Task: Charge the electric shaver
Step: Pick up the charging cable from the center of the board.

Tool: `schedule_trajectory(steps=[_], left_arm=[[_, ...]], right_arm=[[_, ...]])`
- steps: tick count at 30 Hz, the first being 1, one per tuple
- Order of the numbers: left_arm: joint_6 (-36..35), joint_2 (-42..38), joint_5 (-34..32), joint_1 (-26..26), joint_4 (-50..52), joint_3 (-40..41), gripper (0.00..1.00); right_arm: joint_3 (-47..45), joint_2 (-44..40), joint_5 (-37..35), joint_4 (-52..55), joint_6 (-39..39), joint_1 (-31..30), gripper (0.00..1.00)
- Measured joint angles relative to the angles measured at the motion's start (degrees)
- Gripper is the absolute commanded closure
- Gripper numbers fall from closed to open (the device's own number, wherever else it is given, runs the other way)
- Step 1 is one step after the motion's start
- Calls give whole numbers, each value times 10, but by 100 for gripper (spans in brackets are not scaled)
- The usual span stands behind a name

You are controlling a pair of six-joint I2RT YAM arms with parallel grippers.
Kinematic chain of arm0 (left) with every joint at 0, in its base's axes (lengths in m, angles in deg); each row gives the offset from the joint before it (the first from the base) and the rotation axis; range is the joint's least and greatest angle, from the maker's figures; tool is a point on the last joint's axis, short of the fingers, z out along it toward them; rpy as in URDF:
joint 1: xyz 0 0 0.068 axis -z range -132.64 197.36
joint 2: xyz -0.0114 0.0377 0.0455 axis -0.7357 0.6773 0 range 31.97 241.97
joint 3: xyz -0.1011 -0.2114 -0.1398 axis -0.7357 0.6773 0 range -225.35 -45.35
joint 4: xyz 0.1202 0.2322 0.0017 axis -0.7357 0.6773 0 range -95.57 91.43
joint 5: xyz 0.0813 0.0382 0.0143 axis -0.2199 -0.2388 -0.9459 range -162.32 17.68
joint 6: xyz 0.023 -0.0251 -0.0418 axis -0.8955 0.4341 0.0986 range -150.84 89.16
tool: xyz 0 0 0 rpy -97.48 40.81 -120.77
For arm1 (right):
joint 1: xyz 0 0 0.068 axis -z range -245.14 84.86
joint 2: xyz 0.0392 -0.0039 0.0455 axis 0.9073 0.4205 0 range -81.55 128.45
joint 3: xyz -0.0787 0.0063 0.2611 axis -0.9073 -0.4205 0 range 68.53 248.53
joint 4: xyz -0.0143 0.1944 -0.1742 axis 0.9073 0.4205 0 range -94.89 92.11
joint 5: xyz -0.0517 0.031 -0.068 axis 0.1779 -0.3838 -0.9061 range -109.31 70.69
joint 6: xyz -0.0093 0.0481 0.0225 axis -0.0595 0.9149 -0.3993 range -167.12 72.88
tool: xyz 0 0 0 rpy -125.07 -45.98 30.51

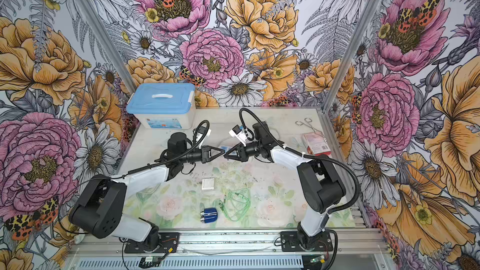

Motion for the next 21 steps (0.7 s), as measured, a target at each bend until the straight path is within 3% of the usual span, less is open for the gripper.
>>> schedule_trajectory(steps=[7,12,17,21], left_arm=[[-4,0,0,0,0,0,99],[-11,0,-9,-1,3,0,64],[-39,-28,-45,-20,71,-1,51],[-103,-82,-117,-33,215,-39,42]], right_arm=[[0,0,0,0,3,0,100],[0,0,-5,-5,11,0,100],[-15,-1,-24,-9,15,6,100],[-54,-9,-66,-5,16,23,100]])
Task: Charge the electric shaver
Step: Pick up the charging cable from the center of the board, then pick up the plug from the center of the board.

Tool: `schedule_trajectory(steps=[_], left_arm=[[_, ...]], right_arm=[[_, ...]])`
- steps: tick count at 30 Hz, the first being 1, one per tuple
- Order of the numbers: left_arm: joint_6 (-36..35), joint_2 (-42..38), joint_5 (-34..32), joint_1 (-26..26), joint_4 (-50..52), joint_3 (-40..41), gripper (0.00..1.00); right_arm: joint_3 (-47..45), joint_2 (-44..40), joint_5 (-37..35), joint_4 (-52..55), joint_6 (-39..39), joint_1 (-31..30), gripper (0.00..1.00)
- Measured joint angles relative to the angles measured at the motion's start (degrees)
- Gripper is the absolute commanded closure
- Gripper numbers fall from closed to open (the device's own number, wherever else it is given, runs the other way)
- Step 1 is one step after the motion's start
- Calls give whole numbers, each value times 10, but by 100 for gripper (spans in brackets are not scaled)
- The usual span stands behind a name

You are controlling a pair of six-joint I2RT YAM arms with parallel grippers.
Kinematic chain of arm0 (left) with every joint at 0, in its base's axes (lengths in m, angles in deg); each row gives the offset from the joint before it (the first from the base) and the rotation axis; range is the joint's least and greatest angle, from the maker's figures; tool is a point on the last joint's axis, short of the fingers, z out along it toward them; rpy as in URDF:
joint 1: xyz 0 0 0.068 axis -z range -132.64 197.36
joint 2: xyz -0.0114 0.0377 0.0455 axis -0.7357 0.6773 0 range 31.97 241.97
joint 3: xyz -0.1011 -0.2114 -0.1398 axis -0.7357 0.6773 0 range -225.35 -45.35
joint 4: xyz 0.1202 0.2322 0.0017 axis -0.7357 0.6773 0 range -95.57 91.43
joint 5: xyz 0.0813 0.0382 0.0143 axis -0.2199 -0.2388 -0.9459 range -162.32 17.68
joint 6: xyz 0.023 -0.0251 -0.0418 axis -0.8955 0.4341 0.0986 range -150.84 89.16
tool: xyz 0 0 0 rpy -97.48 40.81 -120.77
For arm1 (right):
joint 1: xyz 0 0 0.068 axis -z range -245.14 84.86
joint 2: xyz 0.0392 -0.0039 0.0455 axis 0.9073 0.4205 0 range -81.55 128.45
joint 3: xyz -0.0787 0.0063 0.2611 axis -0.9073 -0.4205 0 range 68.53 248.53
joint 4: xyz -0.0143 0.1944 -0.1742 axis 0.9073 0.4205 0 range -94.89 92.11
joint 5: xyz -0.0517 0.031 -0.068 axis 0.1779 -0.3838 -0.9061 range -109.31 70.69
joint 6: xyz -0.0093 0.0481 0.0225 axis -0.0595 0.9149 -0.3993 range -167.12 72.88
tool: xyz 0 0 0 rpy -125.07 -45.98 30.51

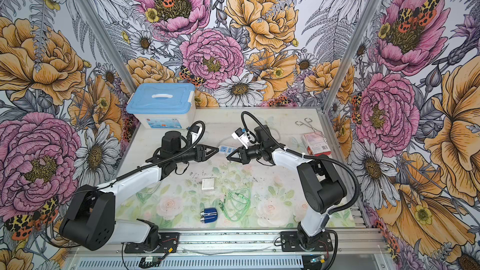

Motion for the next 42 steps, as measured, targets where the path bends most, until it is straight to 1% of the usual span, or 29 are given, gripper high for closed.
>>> schedule_trajectory(steps=[1,3,5,7,9,12,15,18,25,26,33,42], left_arm=[[-23,-12,-22,0,46,-22,38],[-67,-24,-50,1,125,-66,34],[-122,-27,-78,3,205,-110,13],[-176,-26,-115,9,278,-139,11],[-226,-23,-162,29,338,-144,10],[-278,6,-228,72,401,-144,10],[-317,45,-278,106,445,-144,9],[-358,57,-313,133,472,-139,9],[-440,16,-330,174,491,-121,8],[-453,17,-335,181,491,-121,1],[-505,66,-367,218,493,-122,1],[-558,114,-390,221,501,-122,1]], right_arm=[[-10,-3,-14,2,2,6,100],[-35,-13,-42,4,6,19,100],[-57,-23,-63,6,9,29,100],[-77,-34,-82,6,10,39,100],[-90,-42,-97,8,11,43,100],[-98,-47,-110,7,12,43,100],[-104,-51,-116,7,12,43,100],[-110,-53,-119,7,12,43,100],[-128,-53,-119,0,14,43,100],[-130,-53,-119,-2,15,43,100],[-134,-51,-119,-24,25,43,100],[-145,-47,-119,-32,28,43,100]])
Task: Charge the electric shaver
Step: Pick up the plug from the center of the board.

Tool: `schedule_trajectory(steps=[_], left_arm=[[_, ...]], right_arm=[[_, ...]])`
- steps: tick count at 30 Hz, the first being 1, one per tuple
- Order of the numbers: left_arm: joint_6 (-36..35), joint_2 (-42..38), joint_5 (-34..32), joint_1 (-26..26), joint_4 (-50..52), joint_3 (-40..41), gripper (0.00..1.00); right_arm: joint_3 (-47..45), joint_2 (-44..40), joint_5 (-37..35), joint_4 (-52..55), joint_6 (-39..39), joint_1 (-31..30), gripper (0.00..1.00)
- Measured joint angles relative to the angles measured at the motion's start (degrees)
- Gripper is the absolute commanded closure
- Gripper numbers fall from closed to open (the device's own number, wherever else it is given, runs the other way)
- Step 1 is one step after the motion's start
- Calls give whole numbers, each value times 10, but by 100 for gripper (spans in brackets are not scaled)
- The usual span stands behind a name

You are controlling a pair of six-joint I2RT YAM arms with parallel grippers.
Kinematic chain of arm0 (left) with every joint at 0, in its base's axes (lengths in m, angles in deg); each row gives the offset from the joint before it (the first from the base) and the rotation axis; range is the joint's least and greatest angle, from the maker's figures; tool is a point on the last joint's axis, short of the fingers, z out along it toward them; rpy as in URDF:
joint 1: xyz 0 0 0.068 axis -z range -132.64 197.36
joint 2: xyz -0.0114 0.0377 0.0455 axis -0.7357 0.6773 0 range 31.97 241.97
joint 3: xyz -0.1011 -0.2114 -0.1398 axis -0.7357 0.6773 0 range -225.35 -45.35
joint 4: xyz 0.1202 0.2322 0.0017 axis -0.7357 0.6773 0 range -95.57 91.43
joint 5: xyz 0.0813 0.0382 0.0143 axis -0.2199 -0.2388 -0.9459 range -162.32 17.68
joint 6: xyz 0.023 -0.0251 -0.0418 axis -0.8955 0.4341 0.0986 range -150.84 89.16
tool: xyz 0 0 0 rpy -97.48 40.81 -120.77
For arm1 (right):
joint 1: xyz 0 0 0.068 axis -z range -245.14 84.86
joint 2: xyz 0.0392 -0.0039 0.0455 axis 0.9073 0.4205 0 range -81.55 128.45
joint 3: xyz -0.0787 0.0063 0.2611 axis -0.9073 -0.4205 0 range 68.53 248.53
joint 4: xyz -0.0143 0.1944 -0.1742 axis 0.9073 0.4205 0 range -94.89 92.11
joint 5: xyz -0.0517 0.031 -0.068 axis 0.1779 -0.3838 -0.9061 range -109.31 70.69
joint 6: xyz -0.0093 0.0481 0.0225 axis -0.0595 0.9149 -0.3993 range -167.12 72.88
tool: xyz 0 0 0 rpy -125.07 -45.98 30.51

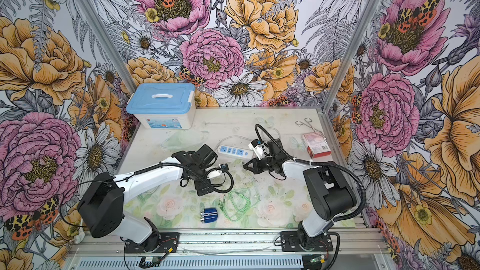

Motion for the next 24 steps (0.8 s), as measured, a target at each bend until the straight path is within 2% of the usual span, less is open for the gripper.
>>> schedule_trajectory(steps=[13,24], left_arm=[[-27,77,-7,-1,7,-28,2],[-43,88,-11,-17,9,-28,4]], right_arm=[[0,24,5,-13,2,7,100],[-1,37,6,-18,2,15,100]])
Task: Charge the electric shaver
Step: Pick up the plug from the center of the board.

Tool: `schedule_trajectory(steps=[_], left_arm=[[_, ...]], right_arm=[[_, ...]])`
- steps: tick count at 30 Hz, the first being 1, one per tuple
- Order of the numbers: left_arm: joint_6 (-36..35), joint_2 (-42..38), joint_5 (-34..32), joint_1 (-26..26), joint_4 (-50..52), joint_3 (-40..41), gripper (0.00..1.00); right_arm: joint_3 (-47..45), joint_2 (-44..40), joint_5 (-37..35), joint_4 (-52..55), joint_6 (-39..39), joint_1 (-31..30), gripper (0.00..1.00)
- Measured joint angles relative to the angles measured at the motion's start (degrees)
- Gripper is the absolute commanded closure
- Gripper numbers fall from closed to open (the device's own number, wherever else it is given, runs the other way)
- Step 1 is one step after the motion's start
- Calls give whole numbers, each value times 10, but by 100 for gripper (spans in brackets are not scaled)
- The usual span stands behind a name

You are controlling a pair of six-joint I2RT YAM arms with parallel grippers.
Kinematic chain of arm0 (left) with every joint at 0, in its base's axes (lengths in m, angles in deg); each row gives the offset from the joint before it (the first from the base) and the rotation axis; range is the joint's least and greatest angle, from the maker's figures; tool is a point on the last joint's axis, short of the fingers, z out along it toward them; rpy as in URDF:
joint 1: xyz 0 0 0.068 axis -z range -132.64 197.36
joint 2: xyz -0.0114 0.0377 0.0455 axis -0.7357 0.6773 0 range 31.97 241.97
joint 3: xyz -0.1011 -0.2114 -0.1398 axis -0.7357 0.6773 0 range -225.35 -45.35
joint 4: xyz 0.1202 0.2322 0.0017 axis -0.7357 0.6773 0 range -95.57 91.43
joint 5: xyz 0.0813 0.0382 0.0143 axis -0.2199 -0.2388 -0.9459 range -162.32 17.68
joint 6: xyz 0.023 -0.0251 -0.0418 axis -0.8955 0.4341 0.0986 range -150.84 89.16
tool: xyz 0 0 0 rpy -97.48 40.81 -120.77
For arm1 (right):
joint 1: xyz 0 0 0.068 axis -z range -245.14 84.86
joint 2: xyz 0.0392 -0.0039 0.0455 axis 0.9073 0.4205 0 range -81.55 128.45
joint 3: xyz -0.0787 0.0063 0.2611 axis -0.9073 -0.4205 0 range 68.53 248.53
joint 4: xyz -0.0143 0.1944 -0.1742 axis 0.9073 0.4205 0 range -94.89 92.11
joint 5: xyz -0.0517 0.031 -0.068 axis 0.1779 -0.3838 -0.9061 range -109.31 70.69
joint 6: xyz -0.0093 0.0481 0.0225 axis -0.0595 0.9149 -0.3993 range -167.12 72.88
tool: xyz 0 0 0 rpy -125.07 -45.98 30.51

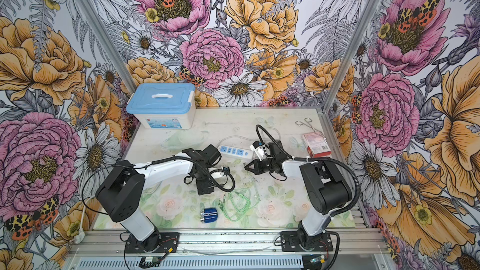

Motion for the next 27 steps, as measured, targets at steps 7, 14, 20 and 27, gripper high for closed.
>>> schedule_trajectory(steps=[7,14,20,27], left_arm=[[-1,26,0,-7,0,0,6],[-1,36,6,-7,8,-5,18],[7,44,7,-7,9,-15,51],[24,44,16,-7,4,-16,100]], right_arm=[[0,8,5,-6,1,3,100],[0,15,9,-11,5,3,100],[-2,15,12,-19,11,10,100],[-14,15,15,-31,26,15,100]])
